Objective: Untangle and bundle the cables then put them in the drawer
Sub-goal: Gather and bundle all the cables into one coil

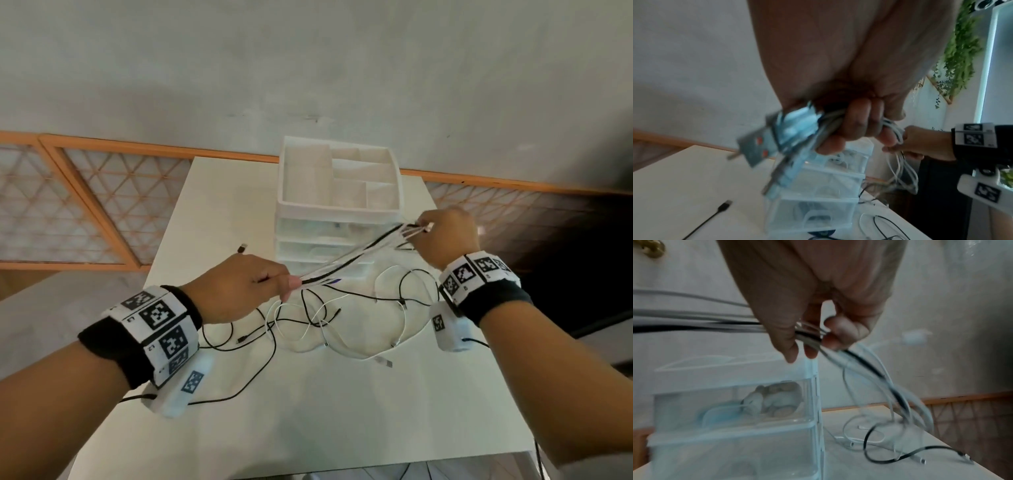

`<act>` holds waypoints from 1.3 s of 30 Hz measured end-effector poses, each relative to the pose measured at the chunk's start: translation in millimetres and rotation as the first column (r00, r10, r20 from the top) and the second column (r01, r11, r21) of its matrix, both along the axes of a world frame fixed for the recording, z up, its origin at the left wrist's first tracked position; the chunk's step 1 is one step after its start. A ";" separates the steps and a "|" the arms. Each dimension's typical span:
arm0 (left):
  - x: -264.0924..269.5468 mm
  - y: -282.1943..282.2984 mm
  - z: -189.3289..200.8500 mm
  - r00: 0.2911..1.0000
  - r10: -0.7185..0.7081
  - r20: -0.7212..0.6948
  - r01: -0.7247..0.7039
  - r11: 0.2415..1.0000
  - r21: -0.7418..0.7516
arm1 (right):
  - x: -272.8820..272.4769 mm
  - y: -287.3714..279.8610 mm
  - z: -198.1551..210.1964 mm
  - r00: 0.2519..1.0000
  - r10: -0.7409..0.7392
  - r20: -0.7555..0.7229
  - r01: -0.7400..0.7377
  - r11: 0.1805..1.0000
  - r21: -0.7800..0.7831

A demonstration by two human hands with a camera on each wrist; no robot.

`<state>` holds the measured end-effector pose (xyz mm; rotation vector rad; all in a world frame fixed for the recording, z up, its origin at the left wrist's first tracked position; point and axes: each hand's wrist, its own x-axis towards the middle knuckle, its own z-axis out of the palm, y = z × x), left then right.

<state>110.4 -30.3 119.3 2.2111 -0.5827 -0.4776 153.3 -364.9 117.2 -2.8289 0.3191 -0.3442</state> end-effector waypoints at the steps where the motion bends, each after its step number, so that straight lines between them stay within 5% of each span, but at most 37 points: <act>1: 2.7 1.8 -4.9 1.000 0.014 0.009 -0.014 1.000 0.017 | 1.3 -3.1 -0.1 0.999 -0.020 0.029 0.021 1.000 -0.008; 6: 15.7 6.5 -14.7 0.993 0.095 0.070 -0.095 0.995 0.010 | -0.4 -19.0 -23.1 0.945 -0.169 -0.282 0.167 0.986 -0.031; 11: 21.9 -8.0 -39.0 0.996 0.053 0.065 -0.068 0.964 0.256 | 7.9 -17.4 -9.8 0.987 -0.143 0.072 0.114 0.944 0.308; 14: 22.8 -20.0 -48.5 0.993 0.088 0.073 -0.105 0.954 0.281 | 10.9 -19.5 -5.4 0.962 -0.166 0.218 0.099 0.952 0.289; 19: 29.6 -3.4 -48.2 0.908 0.398 0.132 -0.417 0.887 0.196 | 1.7 -60.6 -27.7 0.938 -0.250 -0.241 0.320 0.893 0.316; 21: 35.8 7.1 -49.5 0.841 0.535 0.086 -0.541 0.828 0.146 | -3.5 -75.7 -36.4 0.909 -0.295 -0.293 0.369 0.897 0.243; 24: 43.7 9.0 -54.4 0.804 0.594 0.025 -0.592 0.795 0.134 | -1.4 -85.5 -36.4 0.922 -0.337 -0.194 0.373 0.906 0.201; 30: 44.5 -20.2 -59.6 0.853 0.484 -0.194 -0.493 0.870 0.001 | 17.1 -79.2 -5.2 0.905 -0.421 0.068 0.358 0.837 0.414; 35: 45.7 -34.3 -29.8 0.920 0.357 -0.162 -0.390 0.876 -0.283 | 23.4 -54.5 12.9 0.984 -0.149 -0.099 0.177 0.881 0.440; 37: 41.2 -43.9 -9.4 0.956 0.284 -0.071 -0.292 0.901 -0.320 | 10.3 -20.8 11.8 0.994 0.093 -0.065 -0.049 0.868 0.495; 39: 35.2 -56.9 9.2 0.977 0.212 0.035 -0.189 0.927 -0.325 | -11.6 25.4 3.3 0.912 0.400 -0.089 -0.285 0.775 0.564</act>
